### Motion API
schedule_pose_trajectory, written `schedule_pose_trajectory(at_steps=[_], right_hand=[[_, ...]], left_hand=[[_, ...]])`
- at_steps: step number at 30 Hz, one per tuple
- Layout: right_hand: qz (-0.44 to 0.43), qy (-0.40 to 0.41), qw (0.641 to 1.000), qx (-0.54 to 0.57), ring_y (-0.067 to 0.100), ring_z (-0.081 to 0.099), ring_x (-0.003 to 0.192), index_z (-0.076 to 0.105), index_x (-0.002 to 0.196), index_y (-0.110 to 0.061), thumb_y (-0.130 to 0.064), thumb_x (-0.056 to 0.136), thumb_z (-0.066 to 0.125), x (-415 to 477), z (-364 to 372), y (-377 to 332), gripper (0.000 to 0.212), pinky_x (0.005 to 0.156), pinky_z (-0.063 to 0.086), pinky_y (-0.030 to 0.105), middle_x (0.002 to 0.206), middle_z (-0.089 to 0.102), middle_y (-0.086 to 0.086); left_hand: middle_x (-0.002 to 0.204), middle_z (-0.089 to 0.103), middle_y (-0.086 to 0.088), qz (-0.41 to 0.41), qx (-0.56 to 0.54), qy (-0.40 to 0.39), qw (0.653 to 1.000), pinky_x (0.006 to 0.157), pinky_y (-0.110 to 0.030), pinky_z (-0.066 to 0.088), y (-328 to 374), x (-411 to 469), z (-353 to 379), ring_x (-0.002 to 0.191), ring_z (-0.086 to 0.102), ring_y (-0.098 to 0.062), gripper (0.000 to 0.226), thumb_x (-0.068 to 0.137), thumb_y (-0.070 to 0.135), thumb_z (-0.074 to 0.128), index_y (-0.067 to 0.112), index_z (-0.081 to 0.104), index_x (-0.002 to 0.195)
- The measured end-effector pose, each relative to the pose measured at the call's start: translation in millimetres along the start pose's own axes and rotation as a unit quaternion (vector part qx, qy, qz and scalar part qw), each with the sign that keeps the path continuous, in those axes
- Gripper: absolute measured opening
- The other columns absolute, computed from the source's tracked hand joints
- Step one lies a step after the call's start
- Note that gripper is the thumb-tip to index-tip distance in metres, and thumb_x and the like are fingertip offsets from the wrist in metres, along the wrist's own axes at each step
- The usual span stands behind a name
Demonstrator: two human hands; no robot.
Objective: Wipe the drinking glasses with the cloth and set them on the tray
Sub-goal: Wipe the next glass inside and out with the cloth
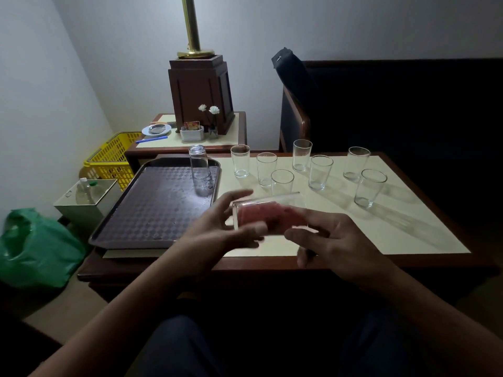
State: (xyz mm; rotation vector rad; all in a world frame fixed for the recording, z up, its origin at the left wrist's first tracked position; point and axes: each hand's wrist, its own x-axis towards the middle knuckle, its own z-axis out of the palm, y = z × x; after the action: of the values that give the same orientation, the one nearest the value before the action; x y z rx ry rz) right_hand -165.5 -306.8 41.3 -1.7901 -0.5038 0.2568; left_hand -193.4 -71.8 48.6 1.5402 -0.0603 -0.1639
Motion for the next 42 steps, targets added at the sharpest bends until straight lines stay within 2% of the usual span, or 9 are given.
schedule_pose_trajectory(at_steps=[3, 11, 18, 21, 25, 31, 33, 37, 42], right_hand=[[-0.025, -0.001, 1.000, -0.009, 0.015, 0.076, 0.083, 0.069, 0.132, -0.037, -0.005, 0.100, 0.067, -2.8, 3.3, -2.7, 0.045, 0.076, 0.060, 0.027, 0.100, 0.081, -0.005], [0.046, -0.044, 0.997, 0.034, 0.013, 0.048, 0.041, 0.073, 0.118, -0.027, -0.033, 0.093, 0.070, -3.3, -4.2, -12.5, 0.027, 0.052, 0.043, 0.023, 0.052, 0.061, -0.002], [-0.039, -0.006, 0.999, -0.003, 0.019, 0.075, 0.081, 0.070, 0.136, -0.030, -0.004, 0.095, 0.073, -3.8, 3.3, -5.9, 0.048, 0.072, 0.060, 0.030, 0.120, 0.075, -0.007], [0.023, -0.064, 0.997, 0.033, 0.016, 0.066, 0.061, 0.063, 0.139, -0.032, -0.015, 0.093, 0.077, -3.6, 6.1, -10.7, 0.051, 0.061, 0.057, 0.029, 0.117, 0.076, -0.009], [0.074, -0.047, 0.989, 0.117, 0.009, 0.040, 0.042, 0.074, 0.125, -0.025, -0.028, 0.088, 0.074, 1.2, -0.2, -5.2, 0.036, 0.044, 0.038, 0.020, 0.055, 0.051, 0.003], [-0.027, 0.035, 0.999, 0.026, 0.012, 0.071, 0.076, 0.075, 0.127, -0.027, -0.006, 0.092, 0.076, 0.3, 4.7, -0.6, 0.041, 0.066, 0.057, 0.024, 0.098, 0.079, -0.010], [-0.051, 0.023, 0.998, -0.021, 0.013, 0.073, 0.094, 0.075, 0.128, -0.030, -0.006, 0.092, 0.077, -0.4, 5.1, 1.1, 0.044, 0.080, 0.060, 0.027, 0.113, 0.078, -0.012], [0.036, -0.029, 0.995, 0.086, 0.016, 0.061, 0.065, 0.070, 0.131, -0.030, -0.010, 0.091, 0.079, -1.0, 4.9, -5.5, 0.046, 0.065, 0.055, 0.027, 0.111, 0.078, -0.007], [0.105, -0.045, 0.975, 0.191, 0.009, 0.048, 0.052, 0.071, 0.128, -0.021, -0.021, 0.079, 0.078, 4.0, 2.4, -1.0, 0.050, 0.047, 0.041, 0.020, 0.064, 0.060, -0.004]], left_hand=[[0.109, 0.069, -0.016, -0.075, -0.089, -0.029, 0.993, 0.066, -0.029, 0.059, 4.8, -1.6, 2.0, 0.078, 0.068, -0.022, 0.054, 0.085, 0.034, 0.070, 0.005, 0.063, 0.130], [0.123, 0.068, 0.004, 0.186, 0.197, 0.034, 0.962, 0.084, -0.033, 0.063, -6.8, -0.4, -0.5, 0.109, 0.072, -0.018, 0.078, 0.063, 0.029, 0.093, 0.032, 0.060, 0.133], [0.112, 0.066, -0.021, -0.026, -0.082, -0.036, 0.996, 0.070, -0.029, 0.058, -4.2, 1.5, 0.4, 0.081, 0.068, -0.025, 0.047, 0.094, 0.032, 0.072, 0.005, 0.061, 0.131], [0.114, 0.073, -0.011, 0.102, 0.087, 0.016, 0.991, 0.086, -0.038, 0.062, -6.1, 1.9, -7.4, 0.103, 0.073, -0.028, 0.052, 0.076, 0.019, 0.089, 0.014, 0.067, 0.124], [0.133, 0.059, 0.015, 0.285, 0.360, 0.034, 0.888, 0.095, -0.030, 0.058, -7.9, 2.2, -5.8, 0.124, 0.060, -0.009, 0.062, 0.074, 0.041, 0.084, 0.030, 0.065, 0.132], [0.127, 0.063, -0.019, -0.074, -0.052, -0.062, 0.994, 0.071, -0.030, 0.061, 5.4, -3.9, 4.2, 0.080, 0.070, -0.025, 0.059, 0.089, 0.034, 0.065, 0.010, 0.051, 0.141], [0.117, 0.065, -0.021, -0.062, -0.086, -0.036, 0.994, 0.069, -0.028, 0.059, 4.7, -2.0, 0.8, 0.078, 0.068, -0.023, 0.054, 0.090, 0.030, 0.067, 0.001, 0.057, 0.134], [0.114, 0.071, -0.018, 0.046, 0.022, -0.008, 0.999, 0.085, -0.034, 0.060, 0.4, 0.9, -11.3, 0.098, 0.073, -0.028, 0.054, 0.077, 0.010, 0.087, 0.010, 0.064, 0.126], [0.122, 0.069, -0.004, 0.184, 0.154, -0.002, 0.971, 0.087, -0.028, 0.058, -0.6, 2.4, -15.5, 0.112, 0.069, -0.021, 0.056, 0.069, 0.006, 0.089, 0.015, 0.065, 0.119]])
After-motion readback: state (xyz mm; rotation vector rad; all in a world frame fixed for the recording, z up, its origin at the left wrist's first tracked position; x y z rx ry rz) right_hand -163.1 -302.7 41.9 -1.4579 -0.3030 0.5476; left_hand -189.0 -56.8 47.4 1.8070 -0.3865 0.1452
